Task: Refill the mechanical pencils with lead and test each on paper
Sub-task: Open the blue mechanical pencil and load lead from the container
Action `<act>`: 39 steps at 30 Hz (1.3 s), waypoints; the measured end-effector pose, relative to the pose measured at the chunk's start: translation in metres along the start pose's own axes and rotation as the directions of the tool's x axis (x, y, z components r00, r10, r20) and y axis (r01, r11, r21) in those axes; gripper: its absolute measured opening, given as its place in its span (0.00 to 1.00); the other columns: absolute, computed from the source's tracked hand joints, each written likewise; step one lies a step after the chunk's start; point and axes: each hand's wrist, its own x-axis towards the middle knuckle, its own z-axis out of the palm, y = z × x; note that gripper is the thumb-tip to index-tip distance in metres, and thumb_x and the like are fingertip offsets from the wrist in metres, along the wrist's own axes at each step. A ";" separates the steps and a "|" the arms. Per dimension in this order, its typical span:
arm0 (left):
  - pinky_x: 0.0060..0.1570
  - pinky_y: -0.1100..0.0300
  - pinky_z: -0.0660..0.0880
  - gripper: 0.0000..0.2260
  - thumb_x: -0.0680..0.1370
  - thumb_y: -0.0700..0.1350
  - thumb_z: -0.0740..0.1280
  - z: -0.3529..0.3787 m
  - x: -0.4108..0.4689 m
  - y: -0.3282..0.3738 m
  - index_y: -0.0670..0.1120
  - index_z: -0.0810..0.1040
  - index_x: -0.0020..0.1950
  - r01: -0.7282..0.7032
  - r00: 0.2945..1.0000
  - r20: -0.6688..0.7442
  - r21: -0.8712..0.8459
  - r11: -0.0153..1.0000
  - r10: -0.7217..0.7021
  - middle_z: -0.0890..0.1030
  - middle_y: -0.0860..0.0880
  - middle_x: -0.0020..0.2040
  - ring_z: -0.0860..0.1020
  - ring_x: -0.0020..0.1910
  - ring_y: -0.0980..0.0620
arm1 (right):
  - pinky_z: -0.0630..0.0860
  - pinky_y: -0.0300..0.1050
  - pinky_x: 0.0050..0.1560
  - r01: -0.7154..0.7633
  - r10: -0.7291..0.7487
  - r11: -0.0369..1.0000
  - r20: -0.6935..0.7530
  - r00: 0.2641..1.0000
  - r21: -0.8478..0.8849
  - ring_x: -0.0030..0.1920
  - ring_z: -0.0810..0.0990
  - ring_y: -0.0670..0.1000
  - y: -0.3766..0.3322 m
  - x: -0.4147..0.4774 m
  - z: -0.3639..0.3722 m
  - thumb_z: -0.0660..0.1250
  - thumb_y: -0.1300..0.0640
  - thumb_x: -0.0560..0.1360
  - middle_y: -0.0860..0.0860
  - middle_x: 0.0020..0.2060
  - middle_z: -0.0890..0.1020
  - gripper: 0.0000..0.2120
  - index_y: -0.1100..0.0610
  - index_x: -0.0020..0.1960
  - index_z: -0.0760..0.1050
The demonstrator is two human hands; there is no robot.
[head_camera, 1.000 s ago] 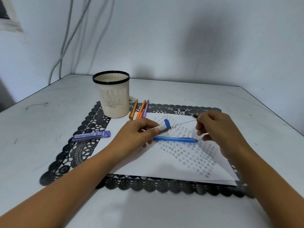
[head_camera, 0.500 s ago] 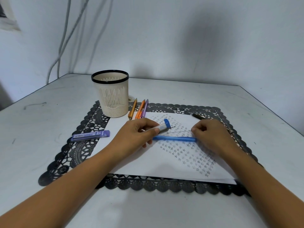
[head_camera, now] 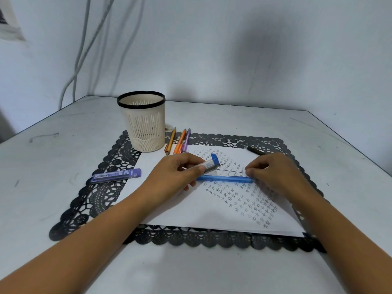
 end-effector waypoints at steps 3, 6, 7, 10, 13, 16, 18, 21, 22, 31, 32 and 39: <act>0.31 0.68 0.72 0.04 0.75 0.43 0.67 0.000 0.000 -0.001 0.51 0.80 0.45 -0.004 1.000 0.003 -0.004 1.000 0.004 0.77 0.54 0.32 0.75 0.29 0.61 | 0.64 0.31 0.34 0.001 -0.001 1.000 -0.036 0.999 -0.002 0.36 0.72 0.36 0.000 0.001 -0.001 0.66 0.56 0.75 0.42 0.39 0.79 0.06 0.53 0.48 0.81; 0.31 0.67 0.72 0.04 0.75 0.43 0.67 0.002 0.001 -0.002 0.51 0.80 0.45 -0.003 1.000 -0.004 -0.015 1.000 0.003 0.77 0.55 0.31 0.75 0.30 0.59 | 0.65 0.33 0.39 0.065 -0.063 0.998 -0.114 0.992 0.017 0.38 0.71 0.34 -0.004 -0.002 -0.002 0.64 0.54 0.76 0.46 0.46 0.81 0.09 0.53 0.53 0.80; 0.31 0.66 0.72 0.04 0.75 0.43 0.67 0.002 0.001 -0.003 0.51 0.80 0.45 0.000 1.000 -0.009 -0.027 1.000 0.000 0.77 0.55 0.30 0.75 0.30 0.59 | 0.65 0.32 0.38 0.091 -0.083 0.994 -0.127 0.988 0.063 0.39 0.71 0.34 -0.007 -0.004 -0.003 0.63 0.54 0.77 0.45 0.45 0.81 0.09 0.52 0.54 0.80; 0.32 0.64 0.72 0.04 0.75 0.44 0.67 0.004 0.000 -0.004 0.51 0.80 0.45 0.004 1.000 -0.008 -0.042 0.999 -0.004 0.77 0.55 0.29 0.75 0.30 0.59 | 0.71 0.31 0.41 0.174 -0.160 0.954 -0.075 0.984 0.245 0.39 0.77 0.37 -0.019 -0.013 -0.003 0.63 0.55 0.76 0.40 0.40 0.79 0.08 0.47 0.53 0.78; 0.32 0.64 0.72 0.04 0.76 0.44 0.66 0.005 0.000 -0.002 0.51 0.79 0.46 0.007 1.000 -0.002 -0.040 0.999 -0.007 0.77 0.55 0.30 0.75 0.30 0.59 | 0.76 0.31 0.43 0.253 -0.257 0.906 -0.035 0.966 0.338 0.40 0.81 0.38 -0.029 -0.020 0.002 0.64 0.56 0.75 0.40 0.42 0.82 0.09 0.42 0.50 0.78; 0.33 0.63 0.73 0.03 0.76 0.44 0.65 0.006 -0.002 -0.001 0.50 0.79 0.47 0.005 1.000 -0.010 -0.061 0.998 -0.006 0.77 0.55 0.31 0.75 0.31 0.59 | 0.74 0.31 0.42 0.288 -0.296 0.893 -0.030 0.955 0.346 0.42 0.80 0.37 -0.034 -0.026 0.006 0.65 0.56 0.75 0.40 0.41 0.82 0.10 0.42 0.51 0.79; 0.33 0.63 0.73 0.04 0.76 0.44 0.65 0.006 -0.002 0.000 0.49 0.78 0.48 0.005 1.000 -0.016 -0.080 0.997 -0.006 0.78 0.56 0.30 0.75 0.31 0.59 | 0.73 0.29 0.42 0.305 -0.317 0.882 -0.026 0.948 0.359 0.41 0.79 0.36 -0.036 -0.029 0.008 0.64 0.57 0.76 0.41 0.39 0.82 0.11 0.44 0.53 0.79; 0.33 0.63 0.73 0.04 0.77 0.44 0.64 0.007 -0.003 0.001 0.48 0.76 0.50 0.020 1.000 -0.005 -0.121 0.992 -0.021 0.80 0.56 0.31 0.75 0.31 0.59 | 0.77 0.37 0.48 0.310 -0.332 0.856 -0.020 0.943 0.413 0.42 0.81 0.39 -0.039 -0.032 0.012 0.64 0.57 0.76 0.41 0.41 0.82 0.12 0.40 0.52 0.77; 0.33 0.63 0.73 0.04 0.77 0.44 0.64 0.008 -0.003 0.002 0.48 0.76 0.50 0.027 1.000 -0.001 -0.138 0.990 -0.027 0.80 0.55 0.32 0.76 0.30 0.58 | 0.78 0.41 0.49 0.306 -0.331 0.843 -0.022 0.943 0.442 0.43 0.81 0.40 -0.039 -0.032 0.013 0.64 0.57 0.76 0.42 0.42 0.82 0.13 0.39 0.51 0.77; 0.44 0.59 0.76 0.09 0.79 0.43 0.58 0.014 -0.012 0.009 0.45 0.78 0.50 0.079 0.977 0.212 -0.303 0.950 -0.013 0.84 0.49 0.42 0.80 0.40 0.52 | 0.76 0.39 0.41 0.171 -0.303 0.595 0.022 0.953 0.785 0.42 0.79 0.46 -0.041 -0.034 0.012 0.67 0.57 0.70 0.47 0.37 0.83 0.09 0.48 0.47 0.83; 0.46 0.60 0.77 0.09 0.79 0.43 0.58 0.015 -0.013 0.009 0.46 0.78 0.51 0.098 0.969 0.245 -0.330 0.939 -0.015 0.84 0.49 0.44 0.81 0.43 0.52 | 0.76 0.41 0.41 0.157 -0.318 0.571 0.040 0.947 0.806 0.42 0.79 0.47 -0.041 -0.033 0.012 0.67 0.54 0.68 0.48 0.39 0.84 0.10 0.48 0.46 0.83; 0.55 0.58 0.77 0.10 0.77 0.42 0.59 0.015 -0.017 0.012 0.45 0.76 0.56 0.099 0.951 0.308 -0.358 0.929 0.018 0.83 0.45 0.50 0.81 0.51 0.49 | 0.76 0.40 0.38 0.108 -0.429 0.466 0.118 0.896 0.878 0.41 0.79 0.46 -0.034 -0.029 0.014 0.73 0.41 0.62 0.51 0.42 0.84 0.20 0.50 0.49 0.83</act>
